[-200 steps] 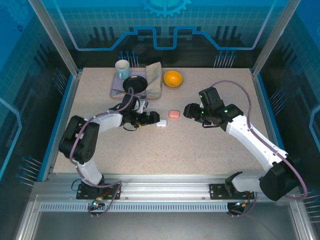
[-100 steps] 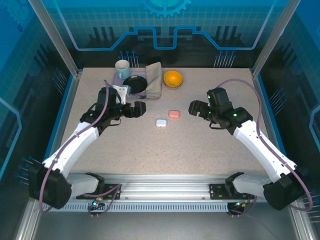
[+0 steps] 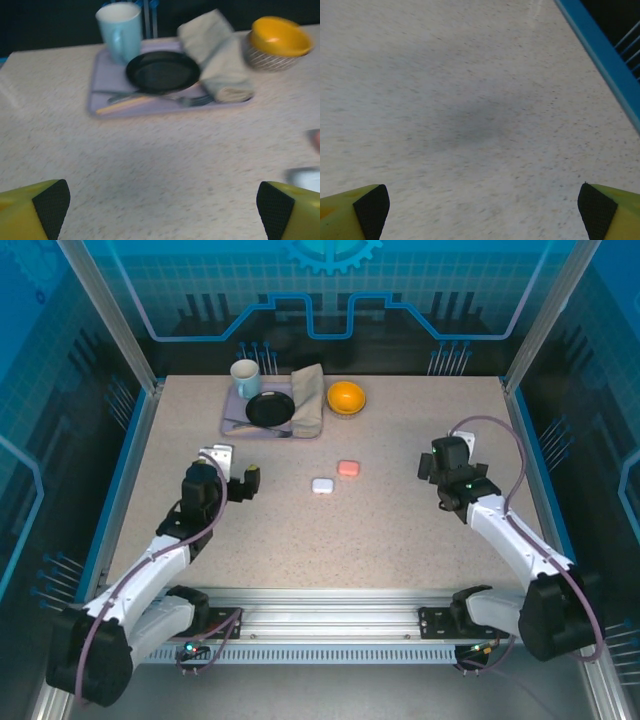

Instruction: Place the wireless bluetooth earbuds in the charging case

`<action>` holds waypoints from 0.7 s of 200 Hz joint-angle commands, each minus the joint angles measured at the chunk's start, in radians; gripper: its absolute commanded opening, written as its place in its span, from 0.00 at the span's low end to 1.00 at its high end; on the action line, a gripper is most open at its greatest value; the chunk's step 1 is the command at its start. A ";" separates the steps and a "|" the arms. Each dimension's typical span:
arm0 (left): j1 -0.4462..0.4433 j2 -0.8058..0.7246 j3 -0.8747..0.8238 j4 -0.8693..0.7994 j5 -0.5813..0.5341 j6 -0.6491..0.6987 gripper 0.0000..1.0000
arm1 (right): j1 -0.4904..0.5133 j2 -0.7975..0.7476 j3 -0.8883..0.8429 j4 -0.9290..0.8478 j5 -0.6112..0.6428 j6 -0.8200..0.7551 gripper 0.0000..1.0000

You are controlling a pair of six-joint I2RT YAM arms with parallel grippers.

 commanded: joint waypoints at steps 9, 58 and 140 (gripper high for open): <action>0.061 0.120 -0.109 0.367 -0.067 0.028 0.99 | -0.049 0.050 -0.144 0.419 0.056 -0.165 1.00; 0.116 0.353 -0.108 0.547 0.013 0.010 0.99 | -0.056 0.158 -0.331 0.913 -0.116 -0.344 1.00; 0.234 0.553 -0.034 0.592 0.244 -0.052 0.99 | -0.165 0.312 -0.338 1.057 -0.459 -0.361 1.00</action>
